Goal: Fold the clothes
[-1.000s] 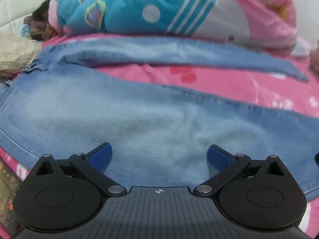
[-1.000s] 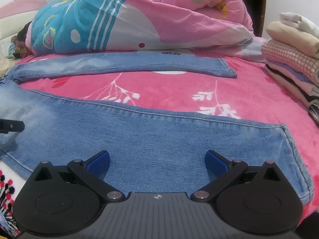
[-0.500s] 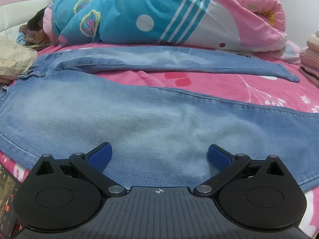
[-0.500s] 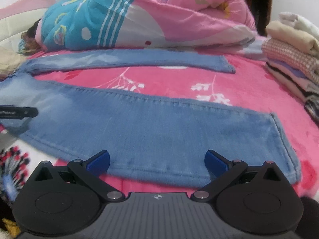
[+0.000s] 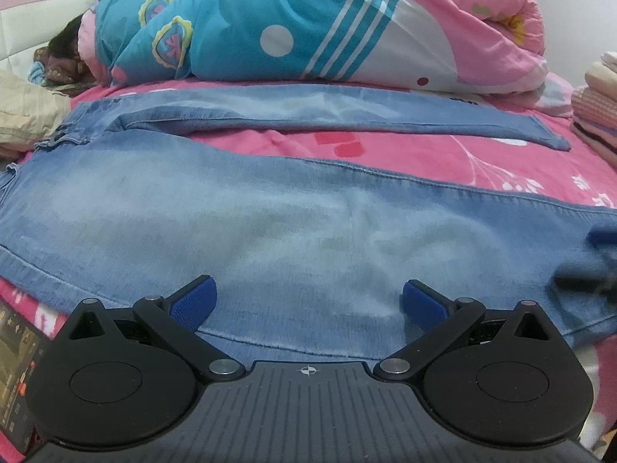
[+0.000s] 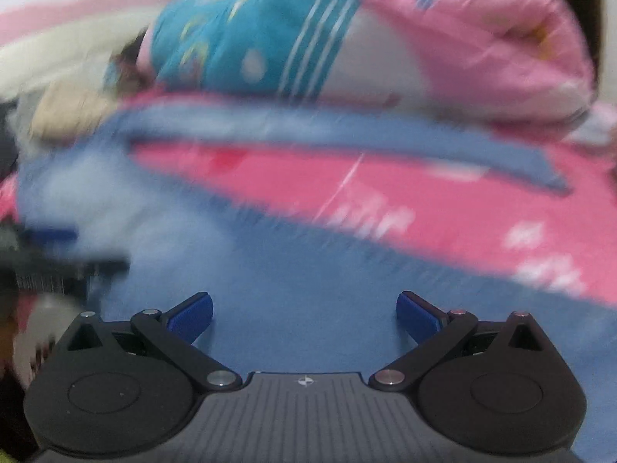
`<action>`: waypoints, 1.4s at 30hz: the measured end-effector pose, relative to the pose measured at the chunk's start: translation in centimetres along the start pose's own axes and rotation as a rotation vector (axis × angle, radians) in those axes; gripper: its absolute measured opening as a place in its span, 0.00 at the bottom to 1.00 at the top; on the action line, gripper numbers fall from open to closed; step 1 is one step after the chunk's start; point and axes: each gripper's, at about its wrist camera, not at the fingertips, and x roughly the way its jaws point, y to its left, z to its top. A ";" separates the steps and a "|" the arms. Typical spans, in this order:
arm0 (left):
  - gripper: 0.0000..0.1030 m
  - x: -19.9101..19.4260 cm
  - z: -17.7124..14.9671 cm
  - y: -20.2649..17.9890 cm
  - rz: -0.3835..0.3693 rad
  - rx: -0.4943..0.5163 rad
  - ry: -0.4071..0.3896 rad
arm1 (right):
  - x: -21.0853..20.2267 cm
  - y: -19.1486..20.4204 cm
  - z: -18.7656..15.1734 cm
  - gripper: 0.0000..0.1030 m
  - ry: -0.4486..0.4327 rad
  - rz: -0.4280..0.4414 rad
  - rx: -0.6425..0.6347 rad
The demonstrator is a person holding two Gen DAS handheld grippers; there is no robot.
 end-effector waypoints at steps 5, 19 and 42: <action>1.00 -0.1 -0.2 -0.1 0.005 0.001 -0.001 | -0.6 0.4 -1.8 1.00 0.040 0.057 0.004; 1.00 -0.3 -0.1 -0.1 0.011 -0.015 0.030 | -3.6 -2.0 -0.1 1.00 -0.043 -0.035 -0.022; 1.00 2.2 1.4 -4.5 -0.018 0.027 0.055 | -4.3 -11.6 -2.9 1.00 -0.002 -0.201 0.293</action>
